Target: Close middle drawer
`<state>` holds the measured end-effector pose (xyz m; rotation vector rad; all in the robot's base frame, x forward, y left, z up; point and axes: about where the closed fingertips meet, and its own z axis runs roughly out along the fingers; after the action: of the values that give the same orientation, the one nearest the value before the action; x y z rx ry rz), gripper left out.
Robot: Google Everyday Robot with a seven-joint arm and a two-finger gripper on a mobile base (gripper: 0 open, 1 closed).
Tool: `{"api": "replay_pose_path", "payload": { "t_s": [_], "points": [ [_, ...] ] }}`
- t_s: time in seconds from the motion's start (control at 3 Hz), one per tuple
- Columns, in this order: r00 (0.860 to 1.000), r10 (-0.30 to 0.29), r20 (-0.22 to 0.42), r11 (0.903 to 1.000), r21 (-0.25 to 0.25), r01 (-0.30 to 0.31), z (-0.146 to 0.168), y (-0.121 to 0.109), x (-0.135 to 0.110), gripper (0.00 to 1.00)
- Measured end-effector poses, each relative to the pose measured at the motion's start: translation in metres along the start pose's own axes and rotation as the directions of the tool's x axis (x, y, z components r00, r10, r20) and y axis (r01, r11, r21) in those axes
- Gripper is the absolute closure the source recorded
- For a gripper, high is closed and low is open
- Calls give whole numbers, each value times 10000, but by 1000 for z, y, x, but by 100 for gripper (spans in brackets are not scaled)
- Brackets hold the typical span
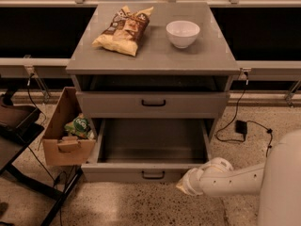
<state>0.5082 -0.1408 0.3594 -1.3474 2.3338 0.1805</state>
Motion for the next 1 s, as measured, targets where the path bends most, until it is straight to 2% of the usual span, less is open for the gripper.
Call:
{"api": "replay_pose_path", "payload": {
  "t_s": [0.67,1.0],
  "points": [
    [9987,-151,487,9999,59,148,18,-9,-14,100],
    [9945,-538,894,9981,345,509,40,-34,-37,100]
  ]
}}
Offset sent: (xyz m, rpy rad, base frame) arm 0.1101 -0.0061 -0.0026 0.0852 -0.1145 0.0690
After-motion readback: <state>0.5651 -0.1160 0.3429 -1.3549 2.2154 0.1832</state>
